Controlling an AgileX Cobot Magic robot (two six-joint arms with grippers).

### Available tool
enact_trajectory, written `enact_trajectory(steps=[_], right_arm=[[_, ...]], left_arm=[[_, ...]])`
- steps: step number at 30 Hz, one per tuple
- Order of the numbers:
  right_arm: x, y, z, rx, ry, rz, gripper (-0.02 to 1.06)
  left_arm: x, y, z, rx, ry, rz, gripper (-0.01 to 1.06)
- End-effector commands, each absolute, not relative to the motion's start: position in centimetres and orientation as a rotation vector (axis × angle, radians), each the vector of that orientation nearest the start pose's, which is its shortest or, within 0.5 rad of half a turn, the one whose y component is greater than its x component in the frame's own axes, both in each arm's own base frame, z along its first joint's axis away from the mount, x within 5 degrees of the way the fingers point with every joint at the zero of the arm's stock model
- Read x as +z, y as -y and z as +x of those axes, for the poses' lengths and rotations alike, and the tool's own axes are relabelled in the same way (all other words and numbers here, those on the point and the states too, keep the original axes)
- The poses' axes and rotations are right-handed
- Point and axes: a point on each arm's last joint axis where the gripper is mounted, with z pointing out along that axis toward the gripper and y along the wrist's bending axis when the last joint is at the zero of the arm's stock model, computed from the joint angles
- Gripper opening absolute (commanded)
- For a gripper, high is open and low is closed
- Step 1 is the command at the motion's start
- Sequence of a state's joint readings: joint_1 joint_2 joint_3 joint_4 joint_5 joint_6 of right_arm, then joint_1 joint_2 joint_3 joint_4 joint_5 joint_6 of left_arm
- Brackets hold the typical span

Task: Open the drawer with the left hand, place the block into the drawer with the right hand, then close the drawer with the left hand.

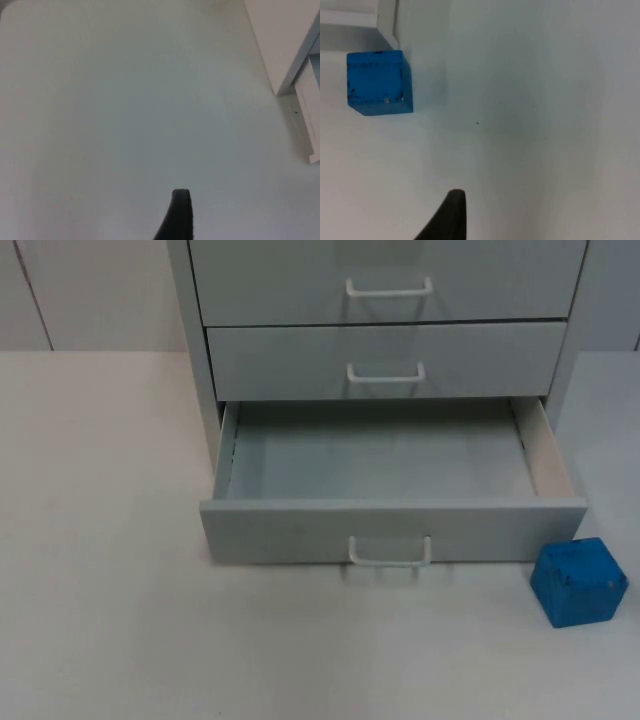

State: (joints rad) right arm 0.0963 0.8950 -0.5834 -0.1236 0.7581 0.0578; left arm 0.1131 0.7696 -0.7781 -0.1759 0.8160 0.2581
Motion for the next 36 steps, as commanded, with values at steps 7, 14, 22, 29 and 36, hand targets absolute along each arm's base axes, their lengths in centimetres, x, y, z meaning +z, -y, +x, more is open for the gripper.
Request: enact_trajectory(steps=[7,14,22,29,36], right_arm=[[25.7,-0.6,15.2,-0.087,-2.55,-0.118,1.05],[25.6,-0.7,15.1,-0.058,-2.559,-0.101,1.05],[25.5,-1.3,14.9,0.022,-2.58,-0.122,1.05],[25.5,-1.5,14.9,0.044,-2.581,-0.156,1.05],[25.0,-2.2,15.1,0.124,-2.617,-0.212,1.04]], left_arm=[[34.1,0.3,11.6,0.084,-2.24,0.143,0.73],[35.4,1.1,9.4,-0.057,-2.103,0.161,0.73],[35.8,1.2,6.9,-0.076,-2.048,0.203,0.73],[34.8,1.1,6.0,-0.045,-2.038,0.258,0.8],[31.9,1.3,6.9,-0.074,-2.095,0.25,1.05]])
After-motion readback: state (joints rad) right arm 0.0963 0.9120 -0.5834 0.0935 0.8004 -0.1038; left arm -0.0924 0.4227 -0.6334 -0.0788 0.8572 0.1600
